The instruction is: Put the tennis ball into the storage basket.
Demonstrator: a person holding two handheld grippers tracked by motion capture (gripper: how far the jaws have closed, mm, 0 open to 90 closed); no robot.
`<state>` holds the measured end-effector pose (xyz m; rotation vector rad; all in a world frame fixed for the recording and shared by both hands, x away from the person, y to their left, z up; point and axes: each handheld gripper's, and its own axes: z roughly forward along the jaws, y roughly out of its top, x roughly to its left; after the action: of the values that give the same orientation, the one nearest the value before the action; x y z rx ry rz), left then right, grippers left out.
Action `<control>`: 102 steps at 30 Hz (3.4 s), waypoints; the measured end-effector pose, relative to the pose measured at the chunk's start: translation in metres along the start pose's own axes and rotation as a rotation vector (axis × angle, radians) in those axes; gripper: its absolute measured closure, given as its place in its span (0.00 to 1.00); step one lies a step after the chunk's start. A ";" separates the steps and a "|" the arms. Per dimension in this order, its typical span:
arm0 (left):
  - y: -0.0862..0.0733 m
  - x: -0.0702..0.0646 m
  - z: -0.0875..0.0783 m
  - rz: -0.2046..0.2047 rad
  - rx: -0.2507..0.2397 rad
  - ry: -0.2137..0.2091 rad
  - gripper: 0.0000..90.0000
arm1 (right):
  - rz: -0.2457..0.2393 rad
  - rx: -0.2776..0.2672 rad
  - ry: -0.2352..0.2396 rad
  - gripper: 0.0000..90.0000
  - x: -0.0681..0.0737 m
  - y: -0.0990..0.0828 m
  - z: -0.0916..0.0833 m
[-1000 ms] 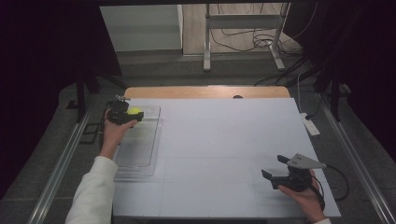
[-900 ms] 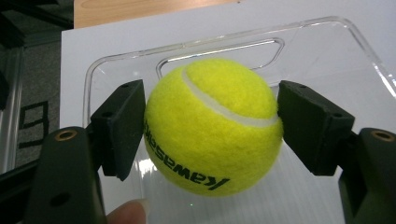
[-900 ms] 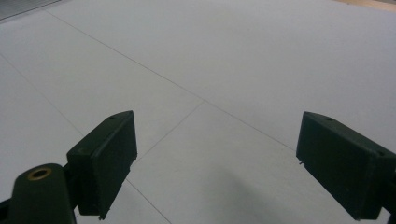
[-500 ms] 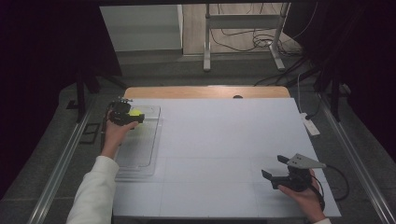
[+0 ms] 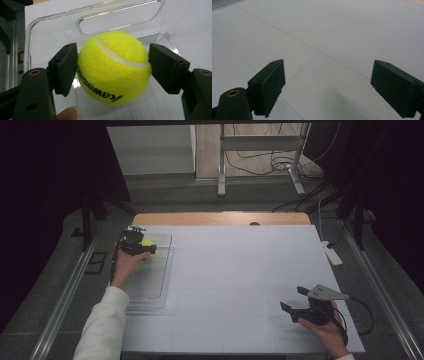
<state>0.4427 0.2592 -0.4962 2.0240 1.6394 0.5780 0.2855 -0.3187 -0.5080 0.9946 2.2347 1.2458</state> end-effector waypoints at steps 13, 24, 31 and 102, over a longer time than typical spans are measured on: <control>0.000 -0.002 0.006 0.020 0.018 0.020 0.30 | -0.003 0.004 -0.002 0.14 0.000 0.000 0.000; 0.000 -0.002 0.006 0.018 0.022 0.022 0.29 | -0.003 0.002 -0.003 0.14 0.000 0.000 0.000; 0.001 -0.002 0.001 0.003 -0.004 0.008 0.21 | -0.004 0.002 -0.005 0.14 0.000 0.000 0.000; -0.058 -0.052 -0.108 0.103 -0.348 -0.408 0.17 | 0.006 -0.028 0.011 0.14 -0.001 0.001 -0.005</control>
<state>0.3231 0.2286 -0.4458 1.8261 1.1169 0.4149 0.2838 -0.3215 -0.5043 0.9866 2.2182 1.2840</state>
